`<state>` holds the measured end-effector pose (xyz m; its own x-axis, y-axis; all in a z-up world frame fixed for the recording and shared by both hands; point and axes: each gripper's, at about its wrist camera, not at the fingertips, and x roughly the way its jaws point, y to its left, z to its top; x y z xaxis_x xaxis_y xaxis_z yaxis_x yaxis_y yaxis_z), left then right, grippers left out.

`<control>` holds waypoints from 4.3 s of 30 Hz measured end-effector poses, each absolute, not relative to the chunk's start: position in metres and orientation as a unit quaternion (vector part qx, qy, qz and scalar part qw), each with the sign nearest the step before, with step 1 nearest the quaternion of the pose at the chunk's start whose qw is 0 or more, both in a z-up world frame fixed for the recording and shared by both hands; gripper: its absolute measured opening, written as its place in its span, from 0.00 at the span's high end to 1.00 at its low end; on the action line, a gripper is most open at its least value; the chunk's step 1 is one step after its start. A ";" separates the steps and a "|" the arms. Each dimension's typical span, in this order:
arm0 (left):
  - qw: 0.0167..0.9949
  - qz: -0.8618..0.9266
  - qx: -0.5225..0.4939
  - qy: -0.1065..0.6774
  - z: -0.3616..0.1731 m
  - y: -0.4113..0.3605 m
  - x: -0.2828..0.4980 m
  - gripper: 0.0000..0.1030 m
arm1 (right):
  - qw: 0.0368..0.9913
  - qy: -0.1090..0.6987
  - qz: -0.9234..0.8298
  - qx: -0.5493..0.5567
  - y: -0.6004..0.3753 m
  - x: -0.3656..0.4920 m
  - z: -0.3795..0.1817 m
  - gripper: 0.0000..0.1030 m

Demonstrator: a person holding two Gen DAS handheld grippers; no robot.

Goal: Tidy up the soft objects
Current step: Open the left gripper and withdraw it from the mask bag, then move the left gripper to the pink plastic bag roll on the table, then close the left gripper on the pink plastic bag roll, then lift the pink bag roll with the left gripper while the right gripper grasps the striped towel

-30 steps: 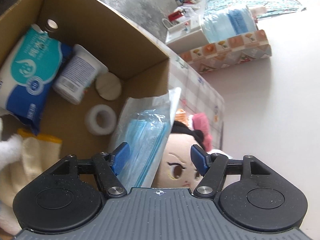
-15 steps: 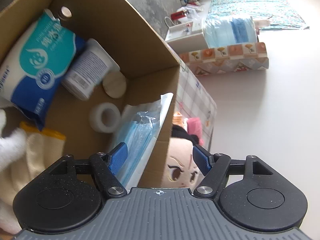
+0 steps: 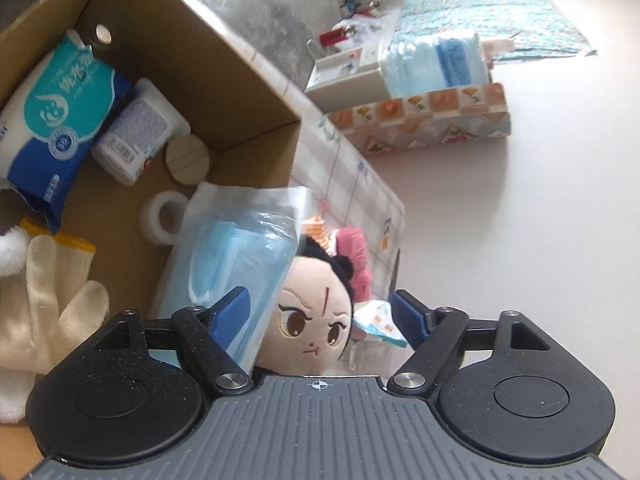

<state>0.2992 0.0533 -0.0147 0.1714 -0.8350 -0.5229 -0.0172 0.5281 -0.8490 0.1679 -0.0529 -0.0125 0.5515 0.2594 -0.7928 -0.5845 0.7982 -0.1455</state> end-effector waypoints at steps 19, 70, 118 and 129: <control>0.776 -0.255 -0.310 0.487 0.022 0.088 0.277 0.18 | 0.869 0.390 0.239 -0.190 -0.050 0.153 0.008 0.65; 0.850 -0.227 0.063 0.472 0.017 -0.263 0.241 0.00 | 0.973 0.194 -0.086 0.089 -0.331 0.046 -0.035 0.00; 0.803 -0.242 -0.148 0.525 0.009 -0.250 0.279 0.61 | 0.973 0.195 -0.110 0.057 -0.332 0.042 -0.061 0.00; 0.843 -0.284 -0.190 0.416 0.076 -0.115 0.203 0.61 | 0.972 0.209 -0.067 0.082 -0.332 0.084 -0.057 0.03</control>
<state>0.2029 -0.1148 0.0757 0.4920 -0.6368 -0.5936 0.3210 0.7665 -0.5563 0.0839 -0.3317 -0.0570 0.9035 -0.0966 -0.4176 0.1649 0.9776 0.1306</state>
